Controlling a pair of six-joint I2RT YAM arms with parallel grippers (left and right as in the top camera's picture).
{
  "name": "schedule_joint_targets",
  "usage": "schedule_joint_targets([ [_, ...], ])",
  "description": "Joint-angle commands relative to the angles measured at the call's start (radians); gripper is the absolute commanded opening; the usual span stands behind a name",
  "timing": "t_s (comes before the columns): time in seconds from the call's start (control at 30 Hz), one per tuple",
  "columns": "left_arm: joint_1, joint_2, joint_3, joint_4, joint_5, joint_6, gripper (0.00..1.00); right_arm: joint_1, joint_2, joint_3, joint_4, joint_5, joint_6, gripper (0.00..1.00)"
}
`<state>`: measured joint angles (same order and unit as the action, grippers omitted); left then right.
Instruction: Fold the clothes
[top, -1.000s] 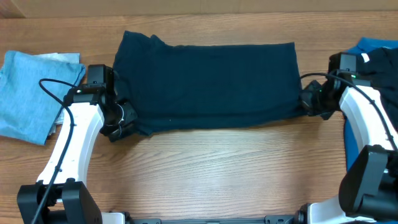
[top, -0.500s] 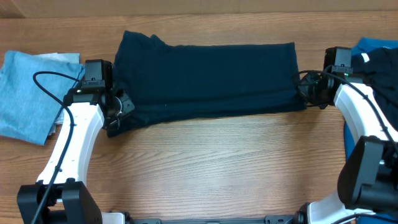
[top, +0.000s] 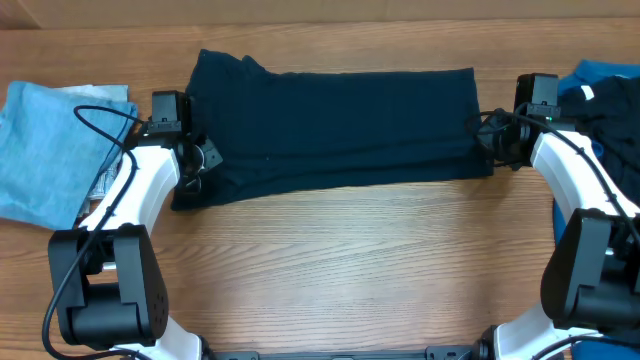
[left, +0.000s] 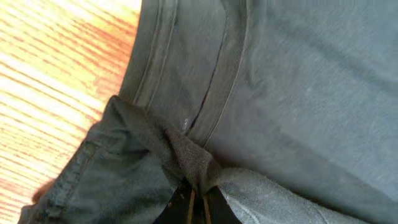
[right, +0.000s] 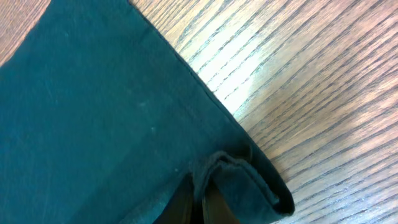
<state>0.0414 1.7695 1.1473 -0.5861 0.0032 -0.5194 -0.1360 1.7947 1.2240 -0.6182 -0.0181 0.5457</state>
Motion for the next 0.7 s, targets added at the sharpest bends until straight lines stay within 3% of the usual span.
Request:
schedule_joint_targets([
  [0.0,0.004,0.002,0.018,0.017,-0.003,0.019,0.10,0.002,0.003,0.026,0.009,0.026,0.009,0.04],
  [0.13,0.004,0.002,0.018,0.017,-0.003,0.019,0.18,0.002,0.003,0.026,0.021,0.026,0.009,0.04],
  [0.17,0.004,0.002,0.018,0.017,-0.004,0.019,0.21,0.002,0.003,0.026,0.023,0.025,0.009,0.10],
  [0.2,0.004,0.002,0.018,0.019,-0.004,0.020,0.27,0.002,0.003,0.026,0.031,0.025,0.008,0.39],
  [0.23,0.004,0.002,0.018,0.028,-0.004,0.033,0.33,0.002,0.003,0.026,0.044,0.025,0.003,0.55],
  [0.27,0.004,0.002,0.021,0.056,-0.003,0.071,0.44,0.002,0.003,0.026,0.075,0.025,-0.030,0.78],
  [0.33,0.004,0.002,0.047,0.063,-0.003,0.095,0.63,0.002,0.003,0.026,0.121,0.024,-0.076,0.94],
  [0.4,0.003,0.001,0.118,0.032,0.042,0.113,0.70,0.001,0.003,0.029,0.160,0.015,-0.139,1.00],
  [0.53,-0.021,-0.001,0.308,-0.179,0.102,0.193,0.67,0.002,0.002,0.041,0.076,-0.047,-0.208,0.94],
  [0.57,-0.041,-0.001,0.351,-0.260,0.102,0.235,0.58,0.002,0.002,0.042,0.044,-0.060,-0.245,0.85],
  [0.63,-0.075,-0.001,0.373,-0.332,0.101,0.263,0.25,0.002,0.002,0.042,-0.002,-0.064,-0.274,0.59],
  [0.67,-0.089,0.000,0.373,-0.355,0.101,0.261,0.04,0.002,0.002,0.042,-0.017,-0.081,-0.280,0.34],
])
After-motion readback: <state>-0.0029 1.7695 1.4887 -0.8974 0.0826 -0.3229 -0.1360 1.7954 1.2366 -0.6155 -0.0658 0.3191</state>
